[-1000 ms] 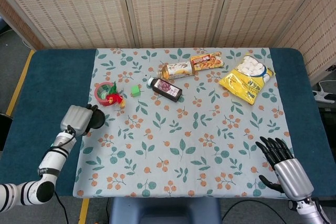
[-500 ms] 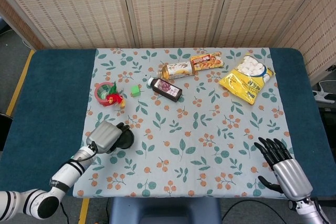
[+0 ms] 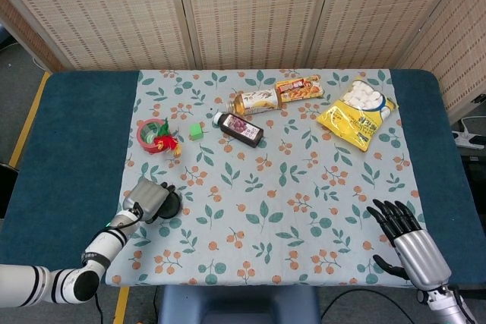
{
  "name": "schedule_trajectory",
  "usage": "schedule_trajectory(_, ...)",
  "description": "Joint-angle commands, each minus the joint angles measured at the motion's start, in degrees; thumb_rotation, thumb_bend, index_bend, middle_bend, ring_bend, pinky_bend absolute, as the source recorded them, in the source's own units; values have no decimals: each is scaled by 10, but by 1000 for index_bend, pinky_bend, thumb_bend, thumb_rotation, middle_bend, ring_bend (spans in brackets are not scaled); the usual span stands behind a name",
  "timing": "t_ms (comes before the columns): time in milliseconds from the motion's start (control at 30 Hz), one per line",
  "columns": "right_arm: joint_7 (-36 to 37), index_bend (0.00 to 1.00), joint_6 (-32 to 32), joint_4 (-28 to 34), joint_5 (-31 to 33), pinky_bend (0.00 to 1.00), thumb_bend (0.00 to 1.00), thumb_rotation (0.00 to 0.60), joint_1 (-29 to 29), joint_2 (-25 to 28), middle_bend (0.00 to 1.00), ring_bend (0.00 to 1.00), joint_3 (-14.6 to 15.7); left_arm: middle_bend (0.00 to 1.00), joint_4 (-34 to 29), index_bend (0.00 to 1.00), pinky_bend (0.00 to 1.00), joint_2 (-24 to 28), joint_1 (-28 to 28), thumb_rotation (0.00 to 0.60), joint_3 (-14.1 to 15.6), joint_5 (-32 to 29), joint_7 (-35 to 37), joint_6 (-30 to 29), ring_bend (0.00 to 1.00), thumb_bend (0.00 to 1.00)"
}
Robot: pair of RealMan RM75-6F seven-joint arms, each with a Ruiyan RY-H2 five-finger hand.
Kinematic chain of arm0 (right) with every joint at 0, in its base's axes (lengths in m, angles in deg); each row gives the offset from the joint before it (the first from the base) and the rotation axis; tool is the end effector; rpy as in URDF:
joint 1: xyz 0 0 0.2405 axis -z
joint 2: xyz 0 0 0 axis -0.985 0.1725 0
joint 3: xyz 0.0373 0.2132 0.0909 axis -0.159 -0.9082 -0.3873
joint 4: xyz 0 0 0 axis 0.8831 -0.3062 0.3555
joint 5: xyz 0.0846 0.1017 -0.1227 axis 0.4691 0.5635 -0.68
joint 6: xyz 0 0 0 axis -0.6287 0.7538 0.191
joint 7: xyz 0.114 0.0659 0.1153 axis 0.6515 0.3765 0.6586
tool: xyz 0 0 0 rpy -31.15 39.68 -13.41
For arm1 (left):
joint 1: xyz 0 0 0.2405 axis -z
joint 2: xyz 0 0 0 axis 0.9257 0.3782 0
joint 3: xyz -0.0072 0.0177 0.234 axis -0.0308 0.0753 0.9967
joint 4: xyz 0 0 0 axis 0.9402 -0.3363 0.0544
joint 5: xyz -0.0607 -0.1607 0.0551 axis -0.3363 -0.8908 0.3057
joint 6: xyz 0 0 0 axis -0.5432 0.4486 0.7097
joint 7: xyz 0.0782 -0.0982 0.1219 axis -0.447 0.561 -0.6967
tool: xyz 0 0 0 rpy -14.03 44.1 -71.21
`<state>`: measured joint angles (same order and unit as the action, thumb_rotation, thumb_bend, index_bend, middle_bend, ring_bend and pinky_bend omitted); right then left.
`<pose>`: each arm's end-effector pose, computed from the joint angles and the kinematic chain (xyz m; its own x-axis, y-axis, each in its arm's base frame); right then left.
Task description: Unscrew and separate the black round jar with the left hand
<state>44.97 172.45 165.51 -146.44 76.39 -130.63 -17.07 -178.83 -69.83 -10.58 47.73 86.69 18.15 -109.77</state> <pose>-0.2446 -0.1674 0.1403 0.4206 -0.1246 0.8987 -0.8864 -0.2674 0.3778 -0.1494 0.3261 0.0185 0.8160 0.3784 0.4369 0.5761 -0.4707 -0.6683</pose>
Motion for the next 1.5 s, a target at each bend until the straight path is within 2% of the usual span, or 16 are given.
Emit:
schedule_trajectory(33, 0, 0, -1, 0, 0, 0, 119, 600, 0, 0, 0, 0, 0, 649, 11, 373, 725, -11, -3, 600, 8, 11, -7, -13, 540, 597)
schedule_trajectory(100, 0, 0, 1, 0, 0, 0, 119, 600, 0, 0, 0, 0, -1, 487, 14, 141, 624, -15, -4, 600, 12, 5, -10, -14, 411, 557)
schedule_trajectory(167, 2, 0, 4, 0, 0, 0, 118, 600, 1, 1, 0, 0, -1, 338, 18, 18, 554, -21, -2, 600, 16, -4, -17, -14, 281, 537)
schedule_trajectory(233, 3, 0, 6, 0, -1, 0, 118, 600, 2, 1, 0, 0, -1, 231, 26, 0, 506, -29, -2, 600, 18, -7, -21, -14, 175, 526)
schedule_trajectory(300, 4, 0, 7, 0, -2, 0, 119, 600, 2, 2, 0, 0, 0, 182, 36, 0, 466, -38, -1, 600, 21, -14, -26, -11, 120, 523)
schedule_trajectory(567, 8, 0, 8, -2, -2, 0, 119, 600, 2, 3, 0, 0, -1, 11, 48, 0, 359, -49, -5, 600, 21, -10, -17, -12, 0, 468)
schedule_trajectory(800, 6, 0, 7, -1, -2, 0, 119, 600, 2, 2, 0, 0, -1, 0, 25, 0, 289, -24, -14, 600, 16, 35, 20, -3, 0, 411)
schedule_trajectory(1100, 8, 0, 12, -1, -5, 0, 119, 600, 4, 3, 0, 0, -1, 0, 40, 0, 237, -31, -25, 600, 17, 54, 33, -3, 0, 374)
schedule_trajectory(1333, 9, 0, 13, -1, -7, 0, 119, 600, 4, 4, 0, 0, 0, 0, 55, 0, 219, -43, -23, 600, 19, 40, 16, -6, 0, 374)
schedule_trajectory(1500, 9, 0, 13, -2, -8, 0, 119, 600, 4, 3, 0, 0, 0, 0, 62, 0, 199, -53, -13, 600, 22, 3, -13, -3, 0, 376)
